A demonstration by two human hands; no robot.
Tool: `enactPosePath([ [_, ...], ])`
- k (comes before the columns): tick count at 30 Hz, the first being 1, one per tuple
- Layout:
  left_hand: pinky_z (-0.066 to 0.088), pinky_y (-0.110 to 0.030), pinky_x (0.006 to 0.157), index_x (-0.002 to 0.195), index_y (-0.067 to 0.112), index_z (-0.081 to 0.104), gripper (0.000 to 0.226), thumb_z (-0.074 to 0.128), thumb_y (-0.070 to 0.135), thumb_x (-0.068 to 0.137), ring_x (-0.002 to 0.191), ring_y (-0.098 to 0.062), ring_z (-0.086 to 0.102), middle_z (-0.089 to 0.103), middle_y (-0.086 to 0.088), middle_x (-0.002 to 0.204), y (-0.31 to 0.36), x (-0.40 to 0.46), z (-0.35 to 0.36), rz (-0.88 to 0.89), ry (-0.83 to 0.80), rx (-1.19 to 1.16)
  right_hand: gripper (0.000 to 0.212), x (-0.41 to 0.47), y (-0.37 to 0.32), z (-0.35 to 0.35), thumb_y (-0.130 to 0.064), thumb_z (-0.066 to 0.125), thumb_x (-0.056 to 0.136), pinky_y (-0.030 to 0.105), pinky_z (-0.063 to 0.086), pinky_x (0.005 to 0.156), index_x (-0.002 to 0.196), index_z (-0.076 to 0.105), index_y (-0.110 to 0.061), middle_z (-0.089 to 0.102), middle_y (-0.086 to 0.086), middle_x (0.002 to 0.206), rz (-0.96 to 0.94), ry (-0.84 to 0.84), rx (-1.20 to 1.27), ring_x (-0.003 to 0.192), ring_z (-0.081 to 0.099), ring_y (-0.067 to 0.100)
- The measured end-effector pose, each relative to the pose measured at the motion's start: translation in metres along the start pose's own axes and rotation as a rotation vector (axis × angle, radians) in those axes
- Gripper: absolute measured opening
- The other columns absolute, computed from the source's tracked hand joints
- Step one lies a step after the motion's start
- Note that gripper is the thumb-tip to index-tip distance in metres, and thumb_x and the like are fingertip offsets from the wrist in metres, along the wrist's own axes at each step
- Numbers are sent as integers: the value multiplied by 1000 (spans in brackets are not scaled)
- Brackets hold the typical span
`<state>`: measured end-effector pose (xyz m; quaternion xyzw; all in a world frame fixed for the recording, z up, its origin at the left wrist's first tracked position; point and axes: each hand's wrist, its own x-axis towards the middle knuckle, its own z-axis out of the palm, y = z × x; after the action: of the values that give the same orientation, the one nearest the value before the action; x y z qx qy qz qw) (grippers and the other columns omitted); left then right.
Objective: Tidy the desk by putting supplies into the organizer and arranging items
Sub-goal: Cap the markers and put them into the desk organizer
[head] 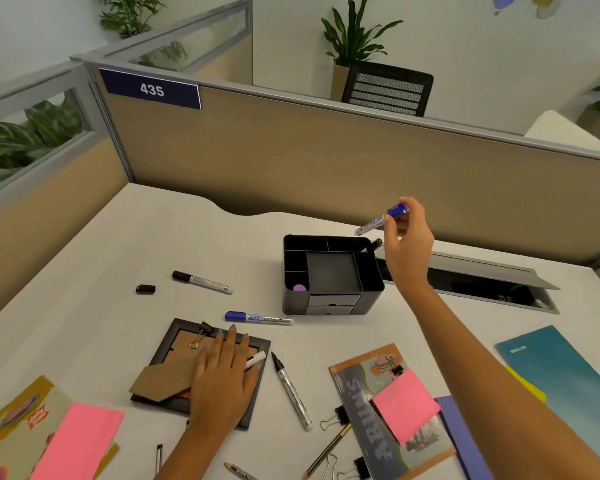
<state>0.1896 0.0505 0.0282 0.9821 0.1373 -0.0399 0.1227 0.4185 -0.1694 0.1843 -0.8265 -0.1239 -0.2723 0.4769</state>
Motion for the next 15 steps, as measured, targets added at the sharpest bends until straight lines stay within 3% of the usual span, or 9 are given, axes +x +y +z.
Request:
enactPosePath([
  [6, 27, -46, 104, 131, 19, 53, 64, 10, 51, 96, 127, -32, 47, 45, -10, 143, -4, 0, 3, 21, -33, -6, 23, 9, 42, 31, -14, 52, 93, 27, 44, 75, 116, 55, -11, 65, 9, 104, 29, -253, -339, 93, 57, 25],
  [9, 25, -46, 103, 131, 21, 53, 62, 11, 51, 97, 125, -33, 49, 46, -10, 142, -4, -1, 3, 23, -36, -15, 21, 7, 53, 40, -14, 54, 92, 34, 45, 80, 113, 60, -11, 67, 12, 103, 15, -301, -470, 101, 53, 30],
  [15, 38, -50, 99, 127, 27, 57, 56, 15, 48, 97, 126, -29, 48, 43, -7, 144, -4, -1, 5, 70, 17, -10, 22, 7, 61, 48, -21, 53, 94, 38, 35, 77, 111, 65, -15, 70, 7, 100, 23, -286, -756, 106, 46, 32],
])
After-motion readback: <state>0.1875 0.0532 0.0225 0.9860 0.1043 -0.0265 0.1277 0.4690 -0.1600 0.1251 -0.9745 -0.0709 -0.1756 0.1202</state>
